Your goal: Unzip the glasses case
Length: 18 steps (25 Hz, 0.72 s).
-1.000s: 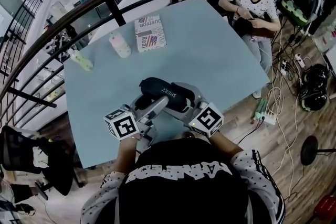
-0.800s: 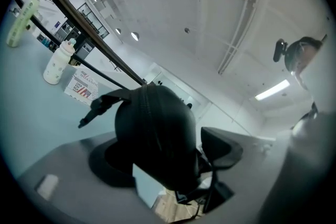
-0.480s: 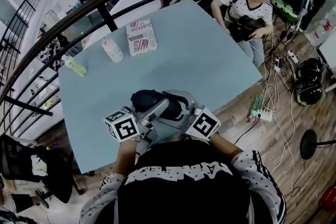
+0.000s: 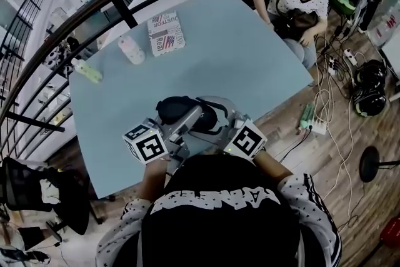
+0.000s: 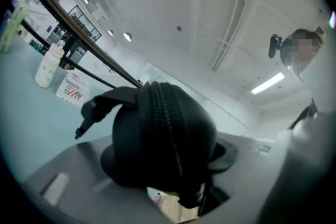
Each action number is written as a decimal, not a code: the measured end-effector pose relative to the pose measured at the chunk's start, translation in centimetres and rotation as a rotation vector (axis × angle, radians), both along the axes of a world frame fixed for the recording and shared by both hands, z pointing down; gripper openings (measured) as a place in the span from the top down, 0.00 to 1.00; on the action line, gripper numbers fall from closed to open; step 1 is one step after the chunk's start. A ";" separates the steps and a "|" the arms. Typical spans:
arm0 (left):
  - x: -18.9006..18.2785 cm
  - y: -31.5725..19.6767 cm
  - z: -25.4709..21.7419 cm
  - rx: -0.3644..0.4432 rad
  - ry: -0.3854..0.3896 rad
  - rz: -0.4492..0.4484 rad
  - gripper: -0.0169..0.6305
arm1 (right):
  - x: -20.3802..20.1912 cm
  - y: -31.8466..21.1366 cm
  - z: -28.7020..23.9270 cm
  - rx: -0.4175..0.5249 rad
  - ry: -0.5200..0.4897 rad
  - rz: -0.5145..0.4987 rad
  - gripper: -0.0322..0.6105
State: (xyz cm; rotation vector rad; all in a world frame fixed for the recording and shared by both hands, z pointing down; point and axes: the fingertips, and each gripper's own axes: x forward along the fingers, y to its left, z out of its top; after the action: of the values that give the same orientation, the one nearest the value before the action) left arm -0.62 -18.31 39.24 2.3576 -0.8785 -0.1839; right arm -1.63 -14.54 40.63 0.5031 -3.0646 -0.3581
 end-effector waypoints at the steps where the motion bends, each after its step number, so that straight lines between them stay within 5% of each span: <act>1: -0.4 -0.1 -0.2 0.015 -0.014 -0.015 0.97 | 0.2 -0.1 0.2 -0.002 0.009 0.008 0.41; 5: -3.4 -1.0 -1.7 0.078 -0.047 -0.096 0.97 | 1.1 -0.6 0.9 -0.022 0.021 0.052 0.44; 8: -4.8 -1.5 -3.1 0.112 -0.041 -0.129 0.97 | 1.8 -1.5 1.6 -0.047 0.053 0.097 0.58; 10: -5.1 -1.4 -3.3 0.123 -0.047 -0.133 0.97 | 2.0 -1.8 2.2 -0.067 0.080 0.113 0.68; 18: -5.0 -2.7 -3.3 0.131 -0.082 -0.131 0.97 | 1.6 -3.7 3.8 -0.058 0.181 0.118 0.78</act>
State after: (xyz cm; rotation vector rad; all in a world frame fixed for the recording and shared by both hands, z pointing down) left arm -5.65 -20.97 35.90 2.4438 -1.0917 -0.2053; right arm -0.01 -18.19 44.48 0.6095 -2.8466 -0.2928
